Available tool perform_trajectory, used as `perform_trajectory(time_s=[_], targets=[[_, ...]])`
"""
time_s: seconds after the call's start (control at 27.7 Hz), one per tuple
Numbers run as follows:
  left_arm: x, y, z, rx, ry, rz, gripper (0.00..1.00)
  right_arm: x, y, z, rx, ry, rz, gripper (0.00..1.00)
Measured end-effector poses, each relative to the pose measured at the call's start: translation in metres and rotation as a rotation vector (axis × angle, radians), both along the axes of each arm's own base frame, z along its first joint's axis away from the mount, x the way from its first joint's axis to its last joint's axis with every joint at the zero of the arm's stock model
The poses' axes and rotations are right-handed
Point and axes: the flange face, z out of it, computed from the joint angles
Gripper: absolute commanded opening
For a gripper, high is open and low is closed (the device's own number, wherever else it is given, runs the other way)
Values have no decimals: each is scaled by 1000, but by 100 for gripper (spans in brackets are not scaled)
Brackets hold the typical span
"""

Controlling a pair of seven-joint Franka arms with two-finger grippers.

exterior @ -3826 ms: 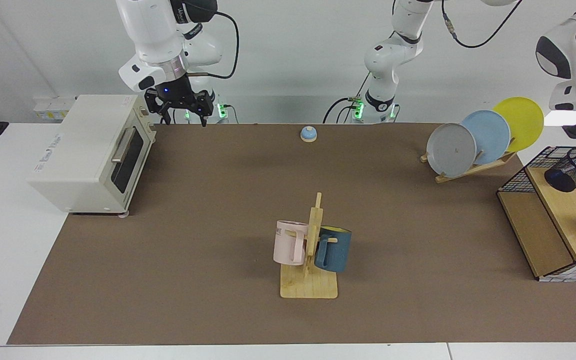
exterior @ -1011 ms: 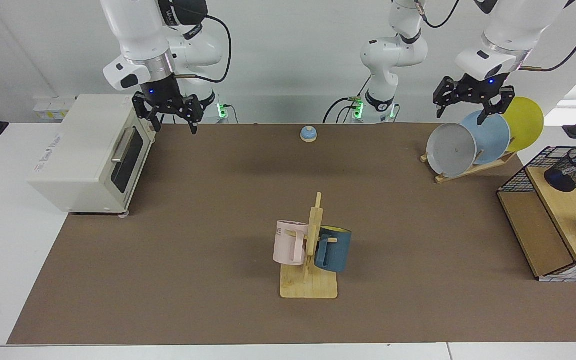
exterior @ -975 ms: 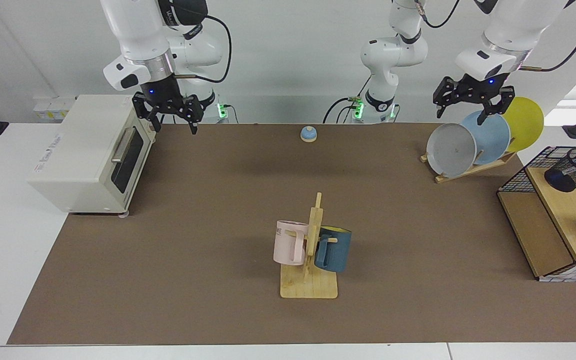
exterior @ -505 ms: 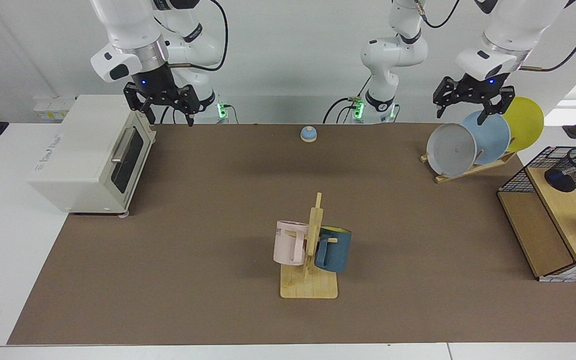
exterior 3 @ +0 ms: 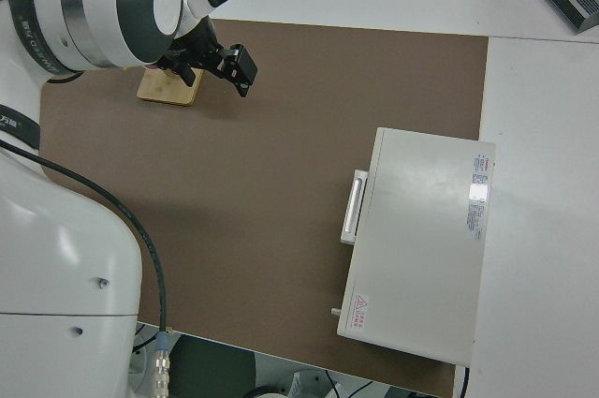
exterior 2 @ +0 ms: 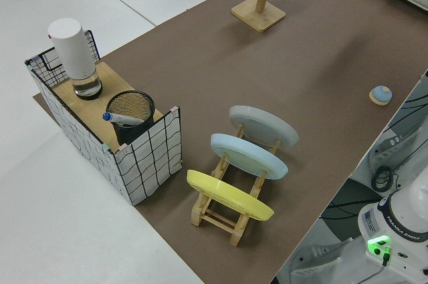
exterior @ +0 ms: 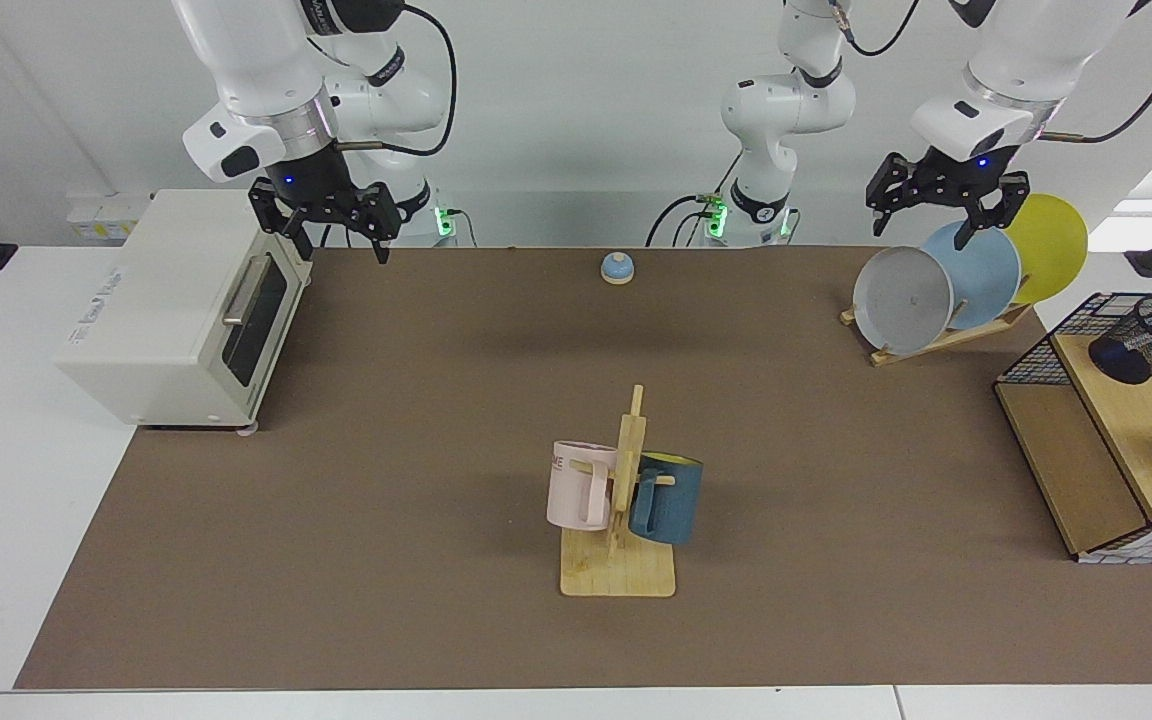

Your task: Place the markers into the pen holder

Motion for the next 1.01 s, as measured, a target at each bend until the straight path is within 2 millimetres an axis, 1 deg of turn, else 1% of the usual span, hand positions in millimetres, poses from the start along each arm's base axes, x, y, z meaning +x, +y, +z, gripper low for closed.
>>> perform_trajectory(time_s=[0.22,0.36,1.01], targets=[[0,0,0,0,0,0,100,-12,0,2,-5,-2,1,100],[-1,0,2,0,-3,0,100,-16,1,1,-7,0,2,100],[-2,0,3,-1,-5,0,100,-14,-3,-1,-4,-14,-5,100]])
